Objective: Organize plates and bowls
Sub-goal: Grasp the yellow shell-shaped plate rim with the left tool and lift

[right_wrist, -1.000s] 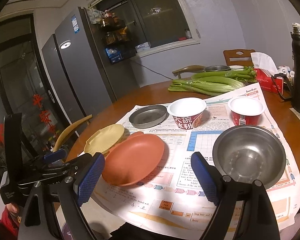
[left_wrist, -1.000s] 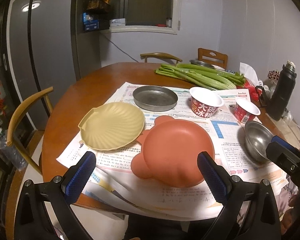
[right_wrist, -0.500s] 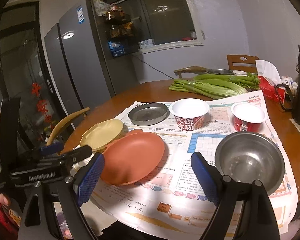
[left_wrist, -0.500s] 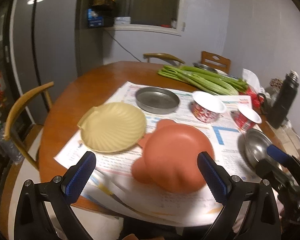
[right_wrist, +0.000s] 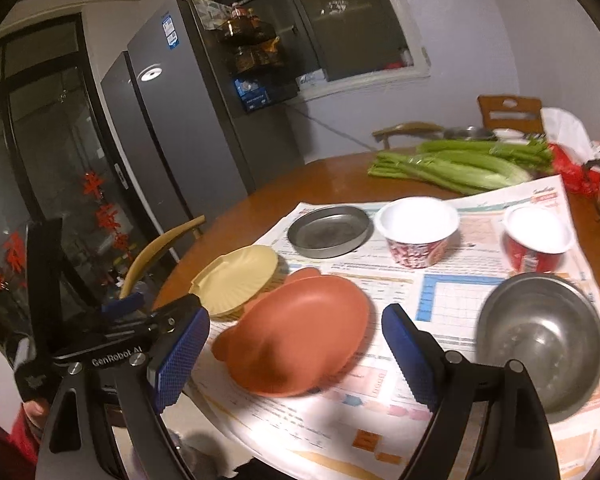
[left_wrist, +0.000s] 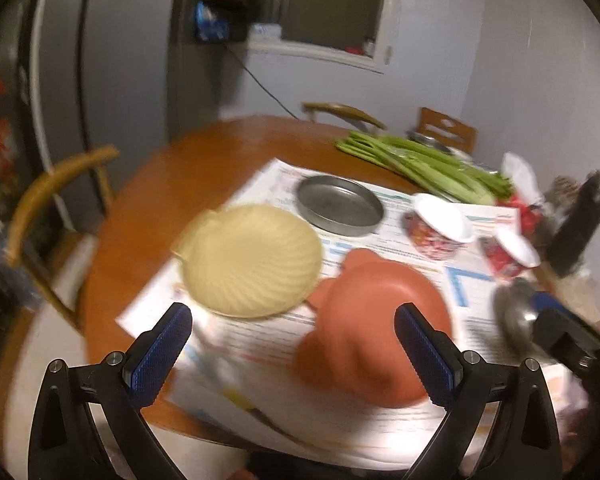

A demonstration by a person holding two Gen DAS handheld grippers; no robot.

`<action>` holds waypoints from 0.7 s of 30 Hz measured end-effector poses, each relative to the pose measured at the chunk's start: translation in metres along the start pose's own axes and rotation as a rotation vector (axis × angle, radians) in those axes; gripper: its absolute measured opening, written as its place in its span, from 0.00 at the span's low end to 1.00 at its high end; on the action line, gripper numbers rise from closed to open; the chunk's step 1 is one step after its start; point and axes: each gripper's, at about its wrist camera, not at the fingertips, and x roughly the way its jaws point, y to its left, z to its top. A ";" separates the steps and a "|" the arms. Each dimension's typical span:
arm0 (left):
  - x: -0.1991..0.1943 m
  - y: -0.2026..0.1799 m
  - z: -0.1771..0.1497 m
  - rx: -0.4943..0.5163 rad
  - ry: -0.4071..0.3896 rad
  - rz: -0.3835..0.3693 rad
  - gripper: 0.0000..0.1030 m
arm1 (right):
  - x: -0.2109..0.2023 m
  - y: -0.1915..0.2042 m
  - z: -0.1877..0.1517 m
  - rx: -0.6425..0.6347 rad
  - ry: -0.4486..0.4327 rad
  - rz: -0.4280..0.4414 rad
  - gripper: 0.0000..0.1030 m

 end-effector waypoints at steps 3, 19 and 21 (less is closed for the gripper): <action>0.012 0.009 0.007 -0.033 0.053 0.000 0.98 | 0.011 0.001 0.010 0.014 0.020 0.021 0.85; 0.048 0.069 0.057 -0.101 0.018 0.202 0.98 | 0.115 0.039 0.065 -0.073 0.170 -0.003 0.85; 0.058 0.081 0.061 -0.125 0.050 0.194 0.98 | 0.126 0.046 0.069 -0.087 0.174 0.007 0.84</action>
